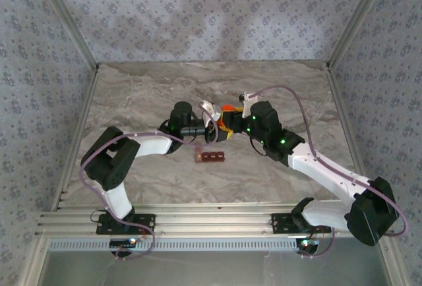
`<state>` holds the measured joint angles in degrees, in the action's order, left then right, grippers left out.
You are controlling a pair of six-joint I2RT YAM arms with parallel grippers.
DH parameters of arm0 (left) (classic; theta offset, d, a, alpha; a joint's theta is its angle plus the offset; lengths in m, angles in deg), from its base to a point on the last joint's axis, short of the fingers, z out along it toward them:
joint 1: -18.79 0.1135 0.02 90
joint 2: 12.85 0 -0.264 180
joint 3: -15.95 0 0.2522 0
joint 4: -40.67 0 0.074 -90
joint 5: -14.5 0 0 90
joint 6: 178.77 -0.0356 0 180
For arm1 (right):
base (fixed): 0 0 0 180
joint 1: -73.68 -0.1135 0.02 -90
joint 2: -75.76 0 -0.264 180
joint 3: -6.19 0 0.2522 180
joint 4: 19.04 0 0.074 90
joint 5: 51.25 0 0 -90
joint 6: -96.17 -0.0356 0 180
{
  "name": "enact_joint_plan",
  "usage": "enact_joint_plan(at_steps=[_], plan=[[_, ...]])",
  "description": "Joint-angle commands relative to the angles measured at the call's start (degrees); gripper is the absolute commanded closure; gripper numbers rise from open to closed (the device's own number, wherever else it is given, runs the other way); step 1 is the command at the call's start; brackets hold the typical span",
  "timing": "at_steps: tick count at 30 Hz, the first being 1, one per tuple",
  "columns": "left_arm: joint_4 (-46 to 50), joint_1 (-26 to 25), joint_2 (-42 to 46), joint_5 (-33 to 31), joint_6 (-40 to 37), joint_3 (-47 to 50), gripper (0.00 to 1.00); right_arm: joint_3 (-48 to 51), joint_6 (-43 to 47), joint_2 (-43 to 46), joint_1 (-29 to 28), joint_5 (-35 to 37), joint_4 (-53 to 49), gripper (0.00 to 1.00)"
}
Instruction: Sort the pills into containers
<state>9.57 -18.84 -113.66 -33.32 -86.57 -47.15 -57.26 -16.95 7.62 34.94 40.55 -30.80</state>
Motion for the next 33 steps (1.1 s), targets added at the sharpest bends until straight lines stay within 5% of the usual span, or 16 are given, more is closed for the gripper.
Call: enact_joint_plan(at_steps=[1, 16, 22, 33], plan=[[-8.99, -1.56, 3.63, 2.69, -1.61, -1.94, 1.00, -1.57, 0.48, -0.93, 1.08, 1.37, -7.20, 0.58], [-10.91, -0.10, 1.33, 6.40, 1.01, -2.93, 1.00, -4.95, 8.86, 6.86, 9.60, -18.34, -10.85, 0.27], [-9.91, 0.43, -0.13, 11.04, 1.93, -4.55, 1.00, -3.84, 13.09, 11.15, 14.80, -28.63, -11.48, 0.23], [-2.69, 0.41, -3.16, 19.82, 1.04, -9.53, 1.00, -14.20, 20.11, -0.11, 21.55, -47.46, -18.22, 0.21]])
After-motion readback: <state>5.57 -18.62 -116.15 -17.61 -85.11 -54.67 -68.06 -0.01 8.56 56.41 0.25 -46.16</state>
